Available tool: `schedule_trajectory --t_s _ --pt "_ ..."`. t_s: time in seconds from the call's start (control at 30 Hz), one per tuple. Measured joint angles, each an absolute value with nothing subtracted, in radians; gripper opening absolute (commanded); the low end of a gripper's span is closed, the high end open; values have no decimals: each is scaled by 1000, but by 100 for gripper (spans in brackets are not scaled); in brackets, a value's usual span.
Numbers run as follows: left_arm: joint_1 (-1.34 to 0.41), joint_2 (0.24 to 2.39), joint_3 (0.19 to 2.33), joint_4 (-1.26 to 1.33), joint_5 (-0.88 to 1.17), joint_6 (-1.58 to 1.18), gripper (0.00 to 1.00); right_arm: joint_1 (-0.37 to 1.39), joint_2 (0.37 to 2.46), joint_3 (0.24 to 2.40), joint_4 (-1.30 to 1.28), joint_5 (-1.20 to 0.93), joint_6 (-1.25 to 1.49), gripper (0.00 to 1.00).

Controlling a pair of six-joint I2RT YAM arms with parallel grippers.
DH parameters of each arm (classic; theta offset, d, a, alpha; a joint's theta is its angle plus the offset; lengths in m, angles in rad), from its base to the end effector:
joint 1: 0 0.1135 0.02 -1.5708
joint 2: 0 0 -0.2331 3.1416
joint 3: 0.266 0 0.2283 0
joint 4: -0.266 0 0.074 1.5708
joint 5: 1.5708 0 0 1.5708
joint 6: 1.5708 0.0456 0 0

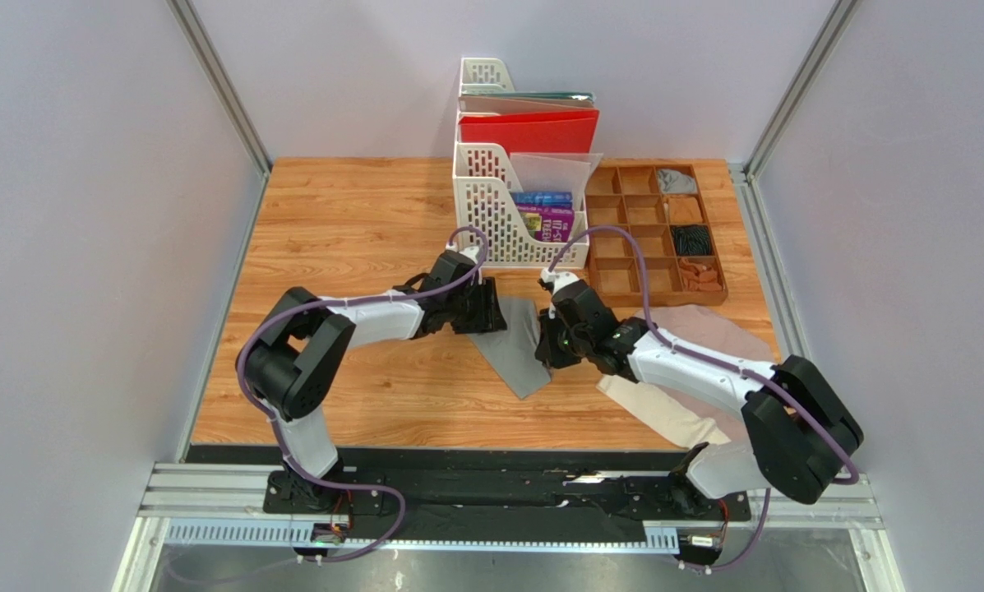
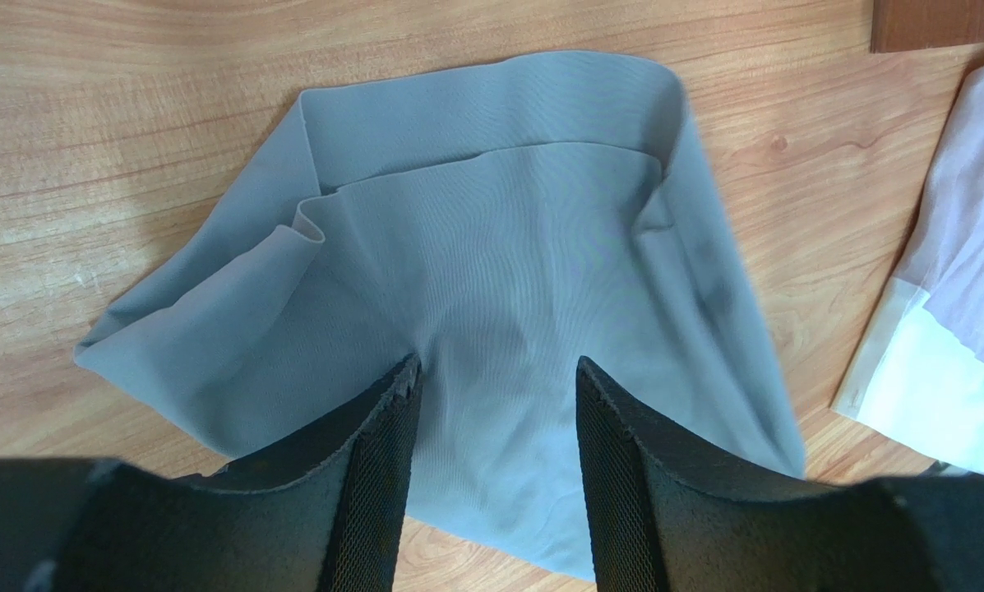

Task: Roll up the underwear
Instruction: Fold the underwear at the center of the board.

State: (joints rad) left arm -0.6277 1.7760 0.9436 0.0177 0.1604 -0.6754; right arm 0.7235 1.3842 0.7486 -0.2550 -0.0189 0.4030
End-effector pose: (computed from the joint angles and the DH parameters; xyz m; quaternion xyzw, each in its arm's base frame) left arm 0.2724 -0.2066 0.1326 0.0075 0.9268 -0.2823 0.2474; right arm 0.1979 0.1760 0.1671 -0.1535 0.9301 0.1856 0.2773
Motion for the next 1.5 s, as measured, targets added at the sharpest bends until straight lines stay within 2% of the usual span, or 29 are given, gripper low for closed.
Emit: schedule_trajectory --t_s 0.43,1.5 --pt "-627 1776 928 56 168 -703 55 844 1474 749 -199 -19 451 0" --pt "-628 1776 923 63 172 -736 55 1007 1478 703 -114 75 533 0"
